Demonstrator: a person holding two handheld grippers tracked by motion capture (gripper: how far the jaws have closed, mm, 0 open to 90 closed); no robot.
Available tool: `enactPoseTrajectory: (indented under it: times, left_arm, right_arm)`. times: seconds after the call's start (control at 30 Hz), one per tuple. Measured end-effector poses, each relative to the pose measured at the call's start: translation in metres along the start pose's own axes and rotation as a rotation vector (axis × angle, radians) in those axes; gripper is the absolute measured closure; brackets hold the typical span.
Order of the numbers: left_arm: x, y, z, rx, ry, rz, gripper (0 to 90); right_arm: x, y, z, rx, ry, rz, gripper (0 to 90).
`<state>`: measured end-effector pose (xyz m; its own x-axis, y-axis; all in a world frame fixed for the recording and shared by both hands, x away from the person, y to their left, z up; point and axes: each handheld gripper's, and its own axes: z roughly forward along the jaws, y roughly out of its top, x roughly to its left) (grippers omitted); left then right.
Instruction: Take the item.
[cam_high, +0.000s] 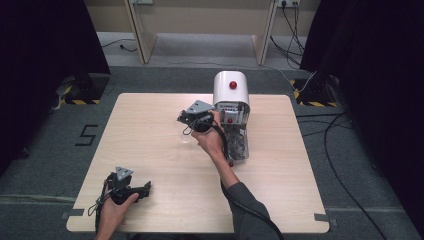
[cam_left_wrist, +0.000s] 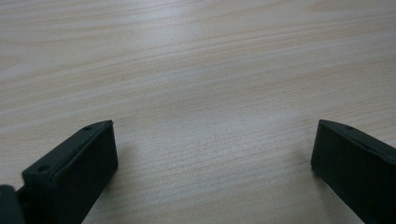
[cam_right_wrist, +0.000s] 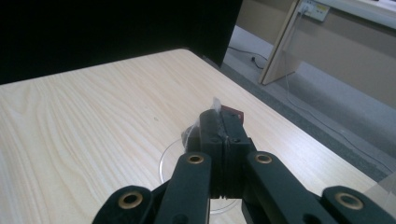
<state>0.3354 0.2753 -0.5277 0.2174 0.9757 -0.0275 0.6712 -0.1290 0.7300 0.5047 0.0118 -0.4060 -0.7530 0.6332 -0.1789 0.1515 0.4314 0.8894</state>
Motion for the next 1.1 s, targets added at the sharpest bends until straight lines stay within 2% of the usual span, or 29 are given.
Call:
enactPoseTrajectory:
  times: [0.43, 0.7, 1.1]
  left_arm:
    - [0.000, 0.000, 0.000, 0.002, 0.000, 0.003, 0.0]
    - [0.000, 0.000, 0.000, 0.000, 0.000, 0.001, 0.0]
    - [0.000, 0.000, 0.000, -0.003, 0.001, 0.000, 0.0]
  right_arm:
    - [-0.002, -0.011, 0.015, 0.042, -0.009, 0.020, 90.0]
    - [0.000, -0.015, 0.023, 0.059, 0.001, 0.027, 90.0]
    - [0.000, -0.014, 0.027, 0.051, -0.001, 0.046, 84.0]
